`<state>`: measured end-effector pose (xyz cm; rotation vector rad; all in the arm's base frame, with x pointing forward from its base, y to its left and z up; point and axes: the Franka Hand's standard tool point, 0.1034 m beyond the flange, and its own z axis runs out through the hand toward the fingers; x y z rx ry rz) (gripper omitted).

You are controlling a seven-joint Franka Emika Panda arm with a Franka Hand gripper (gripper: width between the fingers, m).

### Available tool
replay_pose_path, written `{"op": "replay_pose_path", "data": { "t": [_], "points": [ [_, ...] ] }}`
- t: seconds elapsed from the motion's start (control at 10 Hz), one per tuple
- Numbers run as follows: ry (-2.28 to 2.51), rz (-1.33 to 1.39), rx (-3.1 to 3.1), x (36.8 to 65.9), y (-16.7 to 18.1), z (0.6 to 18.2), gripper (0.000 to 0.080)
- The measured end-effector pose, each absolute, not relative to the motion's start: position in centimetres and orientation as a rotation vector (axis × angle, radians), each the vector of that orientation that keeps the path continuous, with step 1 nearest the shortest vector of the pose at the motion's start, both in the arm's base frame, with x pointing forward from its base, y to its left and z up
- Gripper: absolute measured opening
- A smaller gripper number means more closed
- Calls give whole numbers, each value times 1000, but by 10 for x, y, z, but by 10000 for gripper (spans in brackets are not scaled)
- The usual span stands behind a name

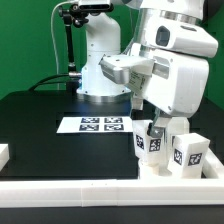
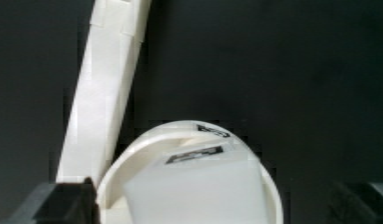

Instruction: Assemble stool

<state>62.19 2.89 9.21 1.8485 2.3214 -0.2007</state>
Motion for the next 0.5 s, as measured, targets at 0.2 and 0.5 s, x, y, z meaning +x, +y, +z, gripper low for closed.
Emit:
{"op": "replay_pose_path", "data": {
  "t": [0.2, 0.5],
  "points": [
    [2320, -204, 1853, 621, 28, 92, 335],
    [2307, -205, 1869, 621, 27, 92, 336]
  ]
}}
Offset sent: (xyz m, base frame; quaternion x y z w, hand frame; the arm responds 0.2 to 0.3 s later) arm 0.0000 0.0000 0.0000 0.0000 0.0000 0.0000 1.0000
